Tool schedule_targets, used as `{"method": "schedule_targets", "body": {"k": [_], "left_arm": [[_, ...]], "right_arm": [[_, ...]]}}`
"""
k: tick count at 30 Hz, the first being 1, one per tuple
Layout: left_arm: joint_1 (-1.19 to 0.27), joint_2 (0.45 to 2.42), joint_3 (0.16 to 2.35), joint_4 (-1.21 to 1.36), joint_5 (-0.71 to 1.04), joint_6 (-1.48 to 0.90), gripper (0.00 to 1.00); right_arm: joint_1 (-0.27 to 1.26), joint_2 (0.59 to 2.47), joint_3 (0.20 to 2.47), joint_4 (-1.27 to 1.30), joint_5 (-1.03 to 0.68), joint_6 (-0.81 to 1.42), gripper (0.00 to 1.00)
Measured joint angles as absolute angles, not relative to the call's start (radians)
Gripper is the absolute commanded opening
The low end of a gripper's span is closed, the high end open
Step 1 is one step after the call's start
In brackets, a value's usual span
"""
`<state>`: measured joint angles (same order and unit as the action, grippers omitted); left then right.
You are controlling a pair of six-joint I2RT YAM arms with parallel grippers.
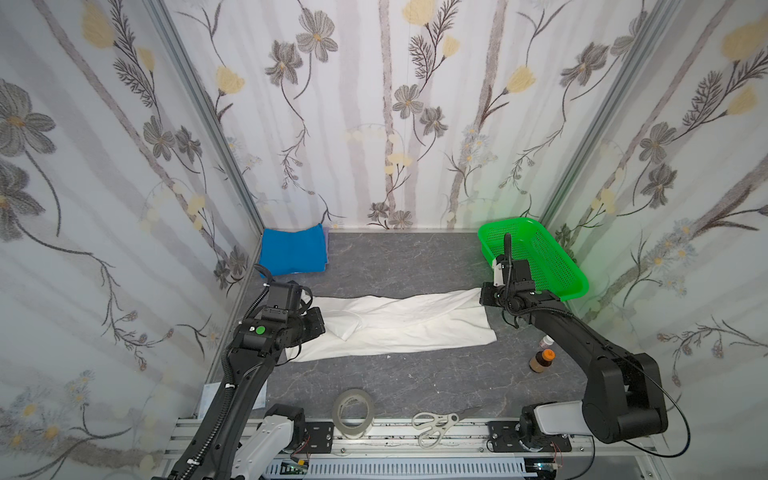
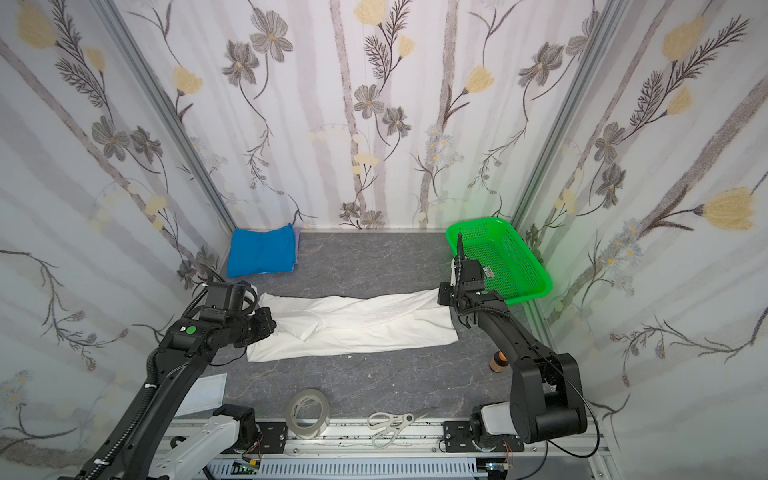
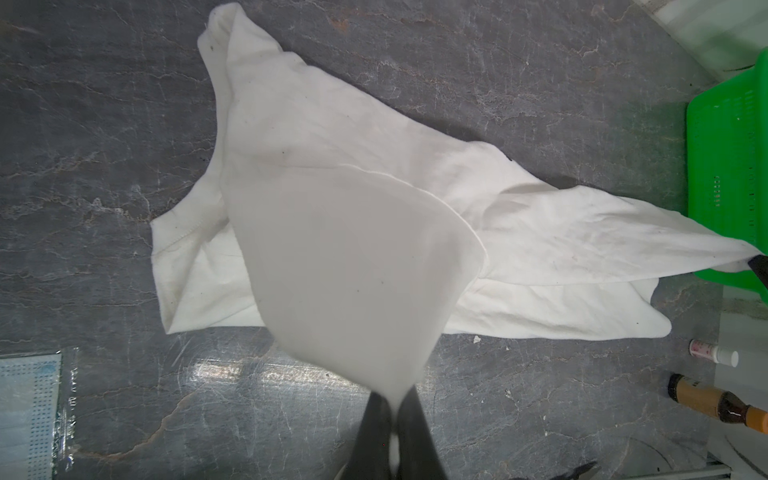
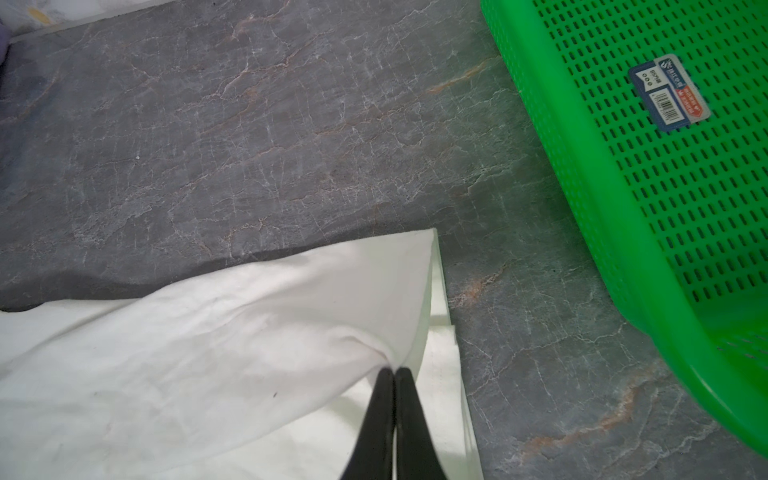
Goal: Fold and stack the t-shirts
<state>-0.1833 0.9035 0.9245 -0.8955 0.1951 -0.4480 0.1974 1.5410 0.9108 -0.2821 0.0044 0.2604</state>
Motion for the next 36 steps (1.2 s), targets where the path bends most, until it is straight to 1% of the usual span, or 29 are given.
{"method": "schedule_targets", "body": {"k": [6, 11, 16, 21, 26, 32, 33, 34, 36], "left_arm": [[-0.196, 0.923, 0.912, -0.901, 0.196, -0.465, 0.12], [-0.204, 0.945, 0.89, -0.89, 0.207, -0.48, 0.12], [-0.212, 0.977, 0.878, -0.873, 0.205, -0.502, 0.12], [-0.241, 0.926, 0.87, -0.871, 0.2, -0.532, 0.12], [-0.286, 0.896, 0.873, -0.873, 0.156, -0.55, 0.12], [-0.319, 0.914, 0.875, -0.865, 0.136, -0.575, 0.13], [-0.32, 0.923, 0.877, -0.869, 0.125, -0.578, 0.14], [-0.32, 0.931, 0.878, -0.872, 0.11, -0.581, 0.22], [-0.315, 0.936, 0.884, -0.888, 0.07, -0.601, 0.22]], "right_arm": [[0.204, 1.54, 0.902, -0.274, 0.032, 0.26, 0.0], [0.211, 1.502, 0.862, -0.274, 0.052, 0.261, 0.0], [0.214, 1.526, 0.879, -0.263, 0.056, 0.261, 0.0], [0.216, 1.544, 0.883, -0.252, 0.058, 0.261, 0.0], [0.216, 1.565, 0.894, -0.251, 0.058, 0.261, 0.0], [0.216, 1.576, 0.91, -0.252, 0.058, 0.261, 0.0], [0.216, 1.576, 0.912, -0.251, 0.058, 0.26, 0.0], [0.216, 1.576, 0.912, -0.252, 0.059, 0.26, 0.0], [0.216, 1.575, 0.909, -0.251, 0.06, 0.26, 0.0]]}}
